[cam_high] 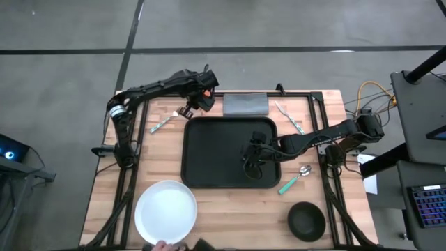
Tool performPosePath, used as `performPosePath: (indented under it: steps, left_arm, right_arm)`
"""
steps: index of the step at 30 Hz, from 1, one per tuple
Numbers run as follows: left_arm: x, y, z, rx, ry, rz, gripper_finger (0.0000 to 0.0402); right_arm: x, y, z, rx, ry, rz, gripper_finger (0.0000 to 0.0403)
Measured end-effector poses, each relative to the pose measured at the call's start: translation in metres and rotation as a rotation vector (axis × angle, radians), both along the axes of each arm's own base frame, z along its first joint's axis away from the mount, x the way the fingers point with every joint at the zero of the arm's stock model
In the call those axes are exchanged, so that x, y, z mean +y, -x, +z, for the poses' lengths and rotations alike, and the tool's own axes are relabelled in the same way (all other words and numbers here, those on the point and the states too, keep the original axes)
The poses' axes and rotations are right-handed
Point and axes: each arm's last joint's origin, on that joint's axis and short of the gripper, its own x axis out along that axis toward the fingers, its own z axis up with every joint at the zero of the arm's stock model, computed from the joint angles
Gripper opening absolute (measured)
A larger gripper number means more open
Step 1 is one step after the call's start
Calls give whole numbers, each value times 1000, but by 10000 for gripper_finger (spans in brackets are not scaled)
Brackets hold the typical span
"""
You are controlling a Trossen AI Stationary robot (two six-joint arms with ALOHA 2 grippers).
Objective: Set up tray
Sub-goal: Put the orange mug on the black serving tray
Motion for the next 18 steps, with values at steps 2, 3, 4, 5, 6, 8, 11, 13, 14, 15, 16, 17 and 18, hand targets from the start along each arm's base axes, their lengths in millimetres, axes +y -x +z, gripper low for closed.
performPosePath:
  steps: [2, 3, 4, 5, 6, 8, 11, 13, 14, 15, 16, 17, 18]
  left_arm:
    - [-17, 4, 7, 15, 59, -82, 1]
    - [-25, 6, 9, 30, 89, -143, 1]
    - [-34, 7, 10, 43, 117, -208, 1]
    - [-42, 8, 12, 52, 134, -270, 1]
    - [-50, 9, 12, 58, 138, -311, 1]
    - [-64, 11, 12, 59, 138, -354, 1]
    - [-78, 17, 6, 74, 140, -401, 0]
    - [-84, 23, -2, 98, 140, -436, 0]
    - [-86, 27, -6, 106, 143, -449, 0]
    - [-87, 30, -10, 111, 142, -463, 0]
    - [-88, 33, -15, 126, 132, -475, 0]
    - [-88, 37, -20, 146, 106, -485, 0]
    - [-87, 40, -23, 164, 72, -499, 0]
  right_arm:
    - [0, 0, 0, 1, 2, 2, 201]
    - [0, 0, 0, 0, 3, 4, 201]
    - [0, 0, 0, 1, 3, 4, 201]
    - [0, 0, 0, 1, 3, 5, 201]
    - [0, 0, 0, 0, 3, 5, 201]
    - [0, 0, 0, -1, 3, 5, 201]
    - [0, 0, 0, -1, -1, 6, 201]
    - [1, 0, 0, -2, -18, 9, 201]
    - [1, 0, 0, -2, -25, 12, 201]
    - [1, 0, 0, -1, -34, 18, 201]
    - [2, 0, 0, -3, -40, 24, 201]
    - [3, 0, 0, -4, -47, 30, 201]
    - [3, -1, 1, -9, -49, 33, 201]
